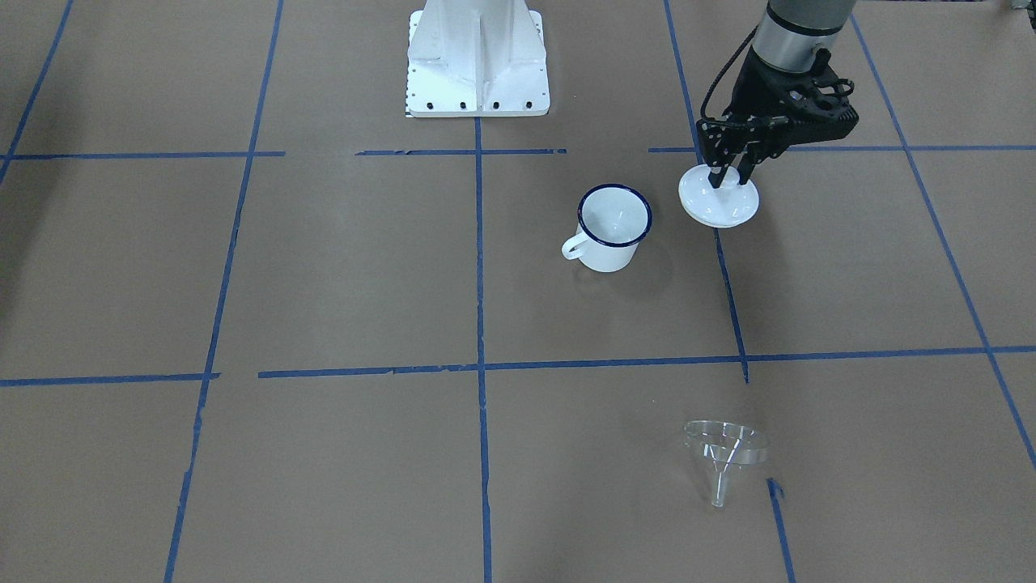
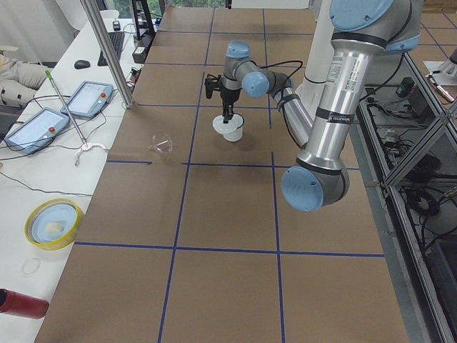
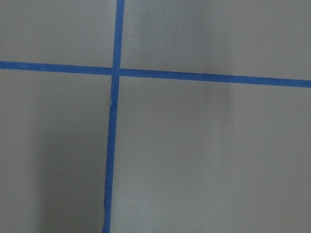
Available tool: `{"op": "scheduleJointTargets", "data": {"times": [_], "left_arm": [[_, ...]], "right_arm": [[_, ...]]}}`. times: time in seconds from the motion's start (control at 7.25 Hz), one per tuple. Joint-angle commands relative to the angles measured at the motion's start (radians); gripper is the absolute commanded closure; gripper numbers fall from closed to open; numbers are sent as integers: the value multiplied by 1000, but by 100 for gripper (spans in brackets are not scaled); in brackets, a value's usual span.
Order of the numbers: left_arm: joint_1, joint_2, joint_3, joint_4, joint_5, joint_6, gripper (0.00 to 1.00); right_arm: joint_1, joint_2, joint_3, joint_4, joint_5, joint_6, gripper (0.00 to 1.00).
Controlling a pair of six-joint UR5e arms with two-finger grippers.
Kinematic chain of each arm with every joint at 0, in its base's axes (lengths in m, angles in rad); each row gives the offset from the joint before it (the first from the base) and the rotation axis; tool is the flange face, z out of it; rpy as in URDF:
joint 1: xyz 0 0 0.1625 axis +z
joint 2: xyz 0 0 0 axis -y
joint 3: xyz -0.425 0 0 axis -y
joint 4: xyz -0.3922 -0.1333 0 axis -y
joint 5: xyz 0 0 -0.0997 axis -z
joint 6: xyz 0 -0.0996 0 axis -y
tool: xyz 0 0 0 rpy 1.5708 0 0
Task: Remove funnel from cup
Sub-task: 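Carry the lid over the mug and lower it onto the rim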
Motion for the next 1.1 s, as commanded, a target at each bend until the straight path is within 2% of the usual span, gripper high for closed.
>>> {"op": "scheduleJointTargets", "data": {"times": [0.0, 0.14, 0.41, 0.97], "left_arm": [[10, -178, 122, 66, -15, -123, 100], [72, -194, 161, 61, -7, -145, 100], [117, -199, 227, 0, -1, -193, 100], [136, -188, 223, -2, 1, -202, 100]], "right_arm": [[0, 0, 0, 0, 0, 0, 0], [0, 0, 0, 0, 0, 0, 0], [0, 0, 0, 0, 0, 0, 0], [0, 0, 0, 0, 0, 0, 0]]}}
